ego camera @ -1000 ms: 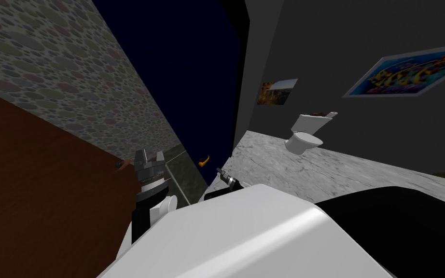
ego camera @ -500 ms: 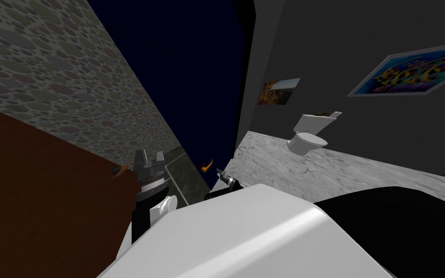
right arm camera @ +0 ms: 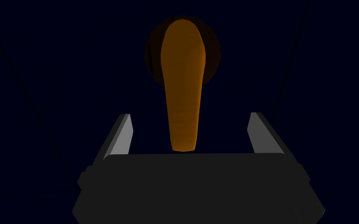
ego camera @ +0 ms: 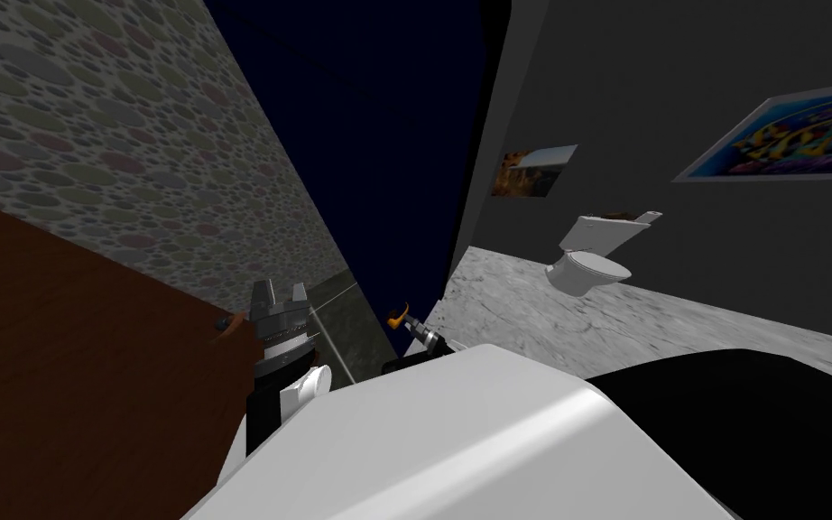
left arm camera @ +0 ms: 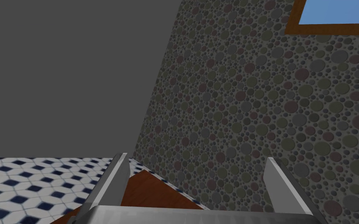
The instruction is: Push the door open
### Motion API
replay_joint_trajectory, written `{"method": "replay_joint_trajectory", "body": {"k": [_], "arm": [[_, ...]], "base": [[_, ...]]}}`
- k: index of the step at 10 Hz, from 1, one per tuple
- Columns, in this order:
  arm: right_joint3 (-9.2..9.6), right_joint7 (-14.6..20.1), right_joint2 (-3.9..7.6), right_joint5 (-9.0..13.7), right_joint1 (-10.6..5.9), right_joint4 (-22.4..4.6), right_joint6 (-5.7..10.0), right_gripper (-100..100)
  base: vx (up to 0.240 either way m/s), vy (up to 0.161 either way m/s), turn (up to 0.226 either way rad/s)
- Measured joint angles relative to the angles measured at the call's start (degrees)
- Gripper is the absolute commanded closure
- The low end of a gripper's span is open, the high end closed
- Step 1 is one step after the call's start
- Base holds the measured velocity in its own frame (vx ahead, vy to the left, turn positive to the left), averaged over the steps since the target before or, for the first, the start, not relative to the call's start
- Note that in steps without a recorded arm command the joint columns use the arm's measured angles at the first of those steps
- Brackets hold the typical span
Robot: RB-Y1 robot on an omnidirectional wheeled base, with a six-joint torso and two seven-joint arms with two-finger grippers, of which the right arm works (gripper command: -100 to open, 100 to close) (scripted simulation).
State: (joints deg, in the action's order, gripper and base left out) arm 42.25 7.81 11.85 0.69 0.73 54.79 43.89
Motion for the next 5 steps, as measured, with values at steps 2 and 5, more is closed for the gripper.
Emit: {"method": "replay_joint_trajectory", "body": {"k": [2,5], "arm": [[-0.19,-0.11,-0.32,-0.01,-0.13,-0.28,-0.07,100],[-0.17,-0.09,-0.28,-0.01,-0.11,-0.25,-0.06,100]], "base": [[0.025,0.021,-0.001],[-0.019,-0.016,0.001]]}}
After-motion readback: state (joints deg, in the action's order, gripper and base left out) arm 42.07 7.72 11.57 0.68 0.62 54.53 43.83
